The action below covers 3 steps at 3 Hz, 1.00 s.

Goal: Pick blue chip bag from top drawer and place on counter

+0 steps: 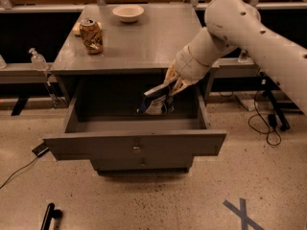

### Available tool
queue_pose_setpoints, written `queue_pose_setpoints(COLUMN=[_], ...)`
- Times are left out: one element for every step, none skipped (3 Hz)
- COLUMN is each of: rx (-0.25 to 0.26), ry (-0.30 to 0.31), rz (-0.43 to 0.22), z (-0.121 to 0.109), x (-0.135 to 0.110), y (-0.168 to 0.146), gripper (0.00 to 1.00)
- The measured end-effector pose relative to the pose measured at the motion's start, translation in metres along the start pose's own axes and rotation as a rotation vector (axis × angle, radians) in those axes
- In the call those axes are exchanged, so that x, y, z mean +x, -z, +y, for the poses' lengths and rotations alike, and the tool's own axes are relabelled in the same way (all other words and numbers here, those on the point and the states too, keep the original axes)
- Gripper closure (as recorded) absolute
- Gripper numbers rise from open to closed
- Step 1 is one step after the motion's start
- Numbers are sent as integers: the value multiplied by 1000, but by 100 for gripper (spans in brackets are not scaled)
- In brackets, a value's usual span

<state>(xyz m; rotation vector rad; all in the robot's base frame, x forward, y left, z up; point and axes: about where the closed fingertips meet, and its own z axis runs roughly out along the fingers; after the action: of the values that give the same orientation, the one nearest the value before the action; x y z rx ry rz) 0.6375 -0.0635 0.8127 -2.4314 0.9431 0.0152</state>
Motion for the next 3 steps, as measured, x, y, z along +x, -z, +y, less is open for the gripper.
queue_pose_setpoints(rx=[118, 211, 331], ry=[-19, 7, 69], rz=[-51, -54, 29], z=[-20, -51, -111], x=[-17, -26, -18], y=[60, 109, 158], gripper=[100, 100, 100])
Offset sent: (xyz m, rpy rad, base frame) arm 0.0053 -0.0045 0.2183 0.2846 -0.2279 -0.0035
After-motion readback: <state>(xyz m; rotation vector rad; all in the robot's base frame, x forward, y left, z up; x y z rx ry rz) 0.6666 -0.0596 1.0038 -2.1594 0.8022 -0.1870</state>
